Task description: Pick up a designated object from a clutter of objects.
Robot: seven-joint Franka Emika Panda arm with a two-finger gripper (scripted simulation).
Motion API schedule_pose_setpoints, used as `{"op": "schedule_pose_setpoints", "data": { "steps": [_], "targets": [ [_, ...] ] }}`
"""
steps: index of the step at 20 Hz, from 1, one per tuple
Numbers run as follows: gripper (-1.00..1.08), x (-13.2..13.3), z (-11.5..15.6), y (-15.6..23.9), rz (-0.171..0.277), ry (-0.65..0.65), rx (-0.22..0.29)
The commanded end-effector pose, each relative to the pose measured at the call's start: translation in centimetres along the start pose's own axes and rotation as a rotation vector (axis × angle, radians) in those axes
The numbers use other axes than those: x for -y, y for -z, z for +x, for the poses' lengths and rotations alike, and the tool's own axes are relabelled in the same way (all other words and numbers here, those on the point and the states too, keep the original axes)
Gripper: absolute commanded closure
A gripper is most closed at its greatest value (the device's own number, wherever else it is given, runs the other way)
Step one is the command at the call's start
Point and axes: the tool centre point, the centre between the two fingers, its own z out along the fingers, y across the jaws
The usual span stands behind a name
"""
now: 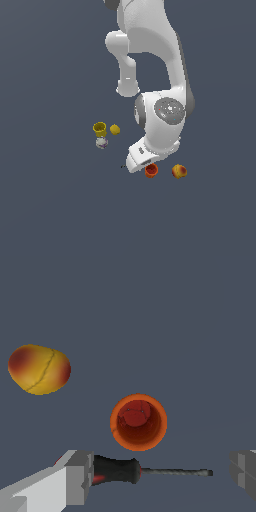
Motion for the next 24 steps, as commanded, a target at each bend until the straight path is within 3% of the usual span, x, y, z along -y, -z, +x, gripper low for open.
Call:
{"op": "schedule_pose_setpoints", "data": {
  "steps": [1, 14, 24],
  "targets": [
    [-0.92, 0.4, 0.4, -1.4, 0.004, 0.024, -0.002],
    [-0.92, 0.9, 0.8, -3.7, 0.010, 0.052, -0.001],
    [-0.92, 1.0, 0.8, -8.0, 0.010, 0.055, -0.002]
  ]
}}
